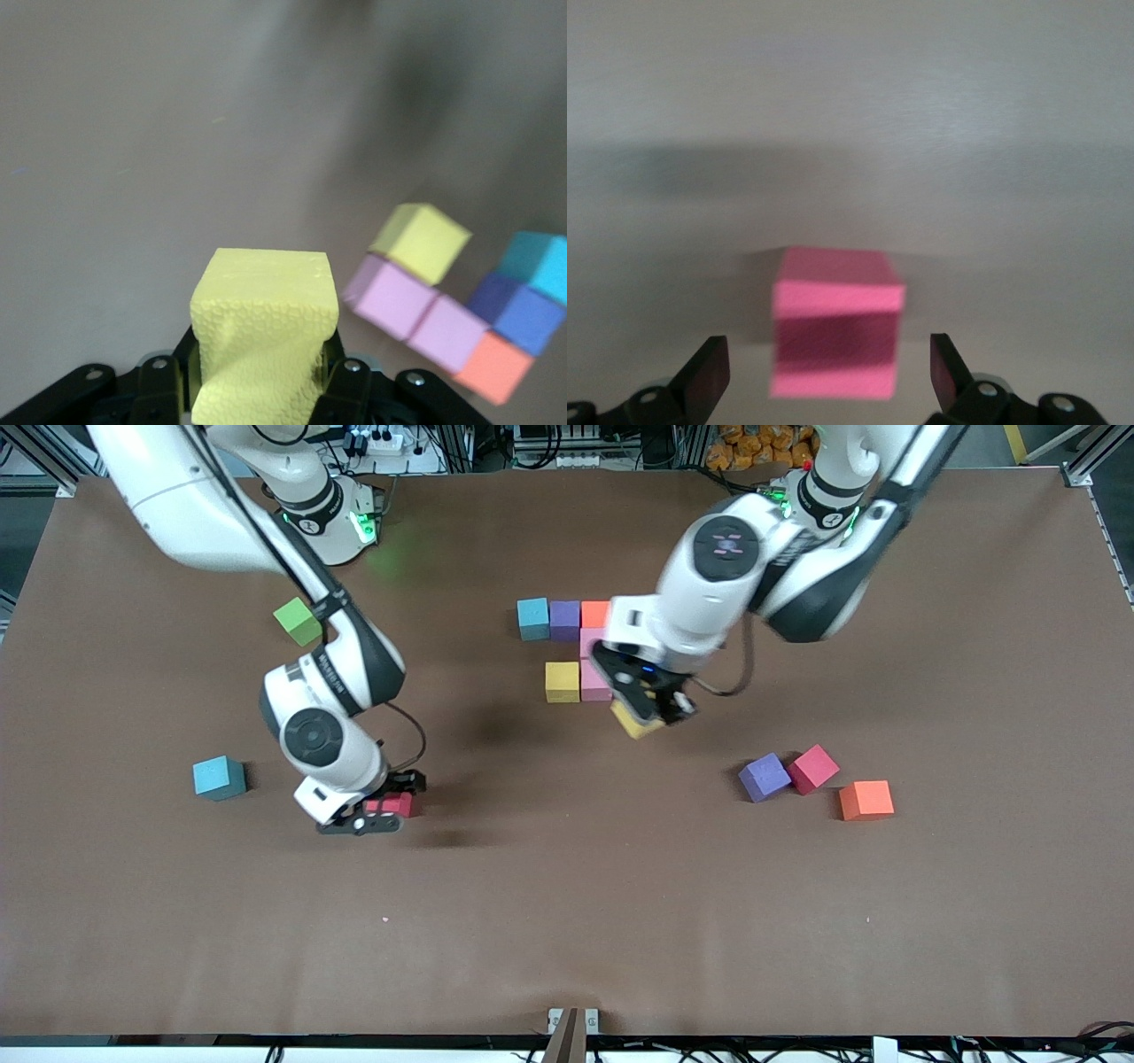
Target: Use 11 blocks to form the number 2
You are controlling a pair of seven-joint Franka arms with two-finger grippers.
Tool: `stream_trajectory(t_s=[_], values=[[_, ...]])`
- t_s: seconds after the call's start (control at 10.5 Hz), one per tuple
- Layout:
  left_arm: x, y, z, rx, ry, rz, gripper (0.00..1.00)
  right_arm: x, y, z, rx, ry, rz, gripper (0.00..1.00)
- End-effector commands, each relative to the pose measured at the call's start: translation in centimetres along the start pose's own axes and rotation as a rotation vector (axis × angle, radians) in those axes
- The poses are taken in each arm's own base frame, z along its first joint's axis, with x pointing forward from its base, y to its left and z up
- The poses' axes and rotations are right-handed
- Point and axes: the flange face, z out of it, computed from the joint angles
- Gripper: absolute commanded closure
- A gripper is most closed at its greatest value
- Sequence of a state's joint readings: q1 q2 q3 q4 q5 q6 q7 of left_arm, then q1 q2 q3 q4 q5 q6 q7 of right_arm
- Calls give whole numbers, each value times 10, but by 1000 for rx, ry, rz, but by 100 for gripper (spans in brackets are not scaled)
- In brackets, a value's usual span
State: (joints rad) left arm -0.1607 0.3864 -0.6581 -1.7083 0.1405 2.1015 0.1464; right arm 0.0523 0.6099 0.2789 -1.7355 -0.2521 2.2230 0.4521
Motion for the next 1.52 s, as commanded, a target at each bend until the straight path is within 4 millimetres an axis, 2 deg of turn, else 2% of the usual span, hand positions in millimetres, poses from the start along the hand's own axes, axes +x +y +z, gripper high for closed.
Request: stream_trajectory(t_s=[0.0,0.19,0.38,0.57,0.76,0.86,1.05,1.24,1.43], values=[[42,64,13,-28,-25,37,100,12,3,13,88,-2,68,0],[65,115,38,19,-32,31,100,11,-5,18,124,-7,86,0],[76,126,64,51,-54,130,100,10,-5,20,121,-12,81,0],[76,154,92,36,-90,257,100,4,-4,28,115,-29,76,0],[78,156,109,12,-107,406,100,1,1,35,108,-41,75,0],[80,155,108,10,-101,434,100,1,2,36,108,-42,75,0],[84,164,121,-6,-105,540,100,1,3,36,107,-42,75,0],[85,174,137,27,-132,592,100,2,3,35,107,-38,74,0],[84,176,151,39,-152,597,100,2,6,36,107,-38,46,0]])
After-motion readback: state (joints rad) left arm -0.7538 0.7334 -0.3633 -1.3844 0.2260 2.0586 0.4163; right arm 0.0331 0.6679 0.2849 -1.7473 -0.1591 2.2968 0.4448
